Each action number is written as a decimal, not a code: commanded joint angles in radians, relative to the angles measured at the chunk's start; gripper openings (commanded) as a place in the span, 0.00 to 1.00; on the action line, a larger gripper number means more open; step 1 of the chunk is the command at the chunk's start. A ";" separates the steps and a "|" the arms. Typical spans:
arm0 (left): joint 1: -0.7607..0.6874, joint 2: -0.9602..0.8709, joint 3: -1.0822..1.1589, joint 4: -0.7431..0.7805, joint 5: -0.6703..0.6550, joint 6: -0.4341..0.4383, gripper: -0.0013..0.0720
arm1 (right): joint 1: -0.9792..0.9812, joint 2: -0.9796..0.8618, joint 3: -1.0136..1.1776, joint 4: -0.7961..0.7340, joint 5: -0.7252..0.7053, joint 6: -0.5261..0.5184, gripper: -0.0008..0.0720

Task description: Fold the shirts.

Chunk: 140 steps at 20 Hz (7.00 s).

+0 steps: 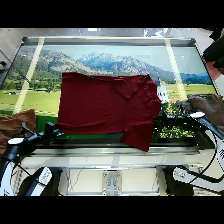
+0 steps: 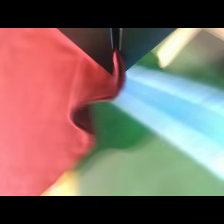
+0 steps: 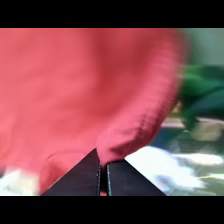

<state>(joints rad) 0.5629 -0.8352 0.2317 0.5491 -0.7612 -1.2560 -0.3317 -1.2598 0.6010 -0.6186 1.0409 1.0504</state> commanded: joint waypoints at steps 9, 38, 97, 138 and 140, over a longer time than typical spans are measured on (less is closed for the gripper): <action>-0.001 0.618 0.613 0.319 -0.134 0.194 0.03 | 0.004 0.551 0.539 -0.048 0.543 -0.013 0.03; -0.489 -0.853 1.353 0.999 -0.167 -0.177 0.03 | 0.209 -0.376 0.866 -0.299 -0.234 0.067 0.03; -0.163 -0.016 0.099 0.355 -0.157 -0.532 0.68 | -0.043 0.378 -0.275 -0.263 0.276 0.242 0.74; -0.063 -0.216 0.097 0.276 -0.079 -0.441 0.03 | -0.042 0.377 -0.367 -0.250 0.160 0.422 0.54; -0.063 -0.216 0.097 0.275 -0.079 -0.441 0.03 | -0.041 0.360 -0.367 -0.249 0.156 0.422 0.54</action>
<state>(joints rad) 0.4992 -1.0512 0.3290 0.8253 -0.8402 -1.6978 -0.3740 -0.8871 0.2367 -0.8852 1.2098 1.4715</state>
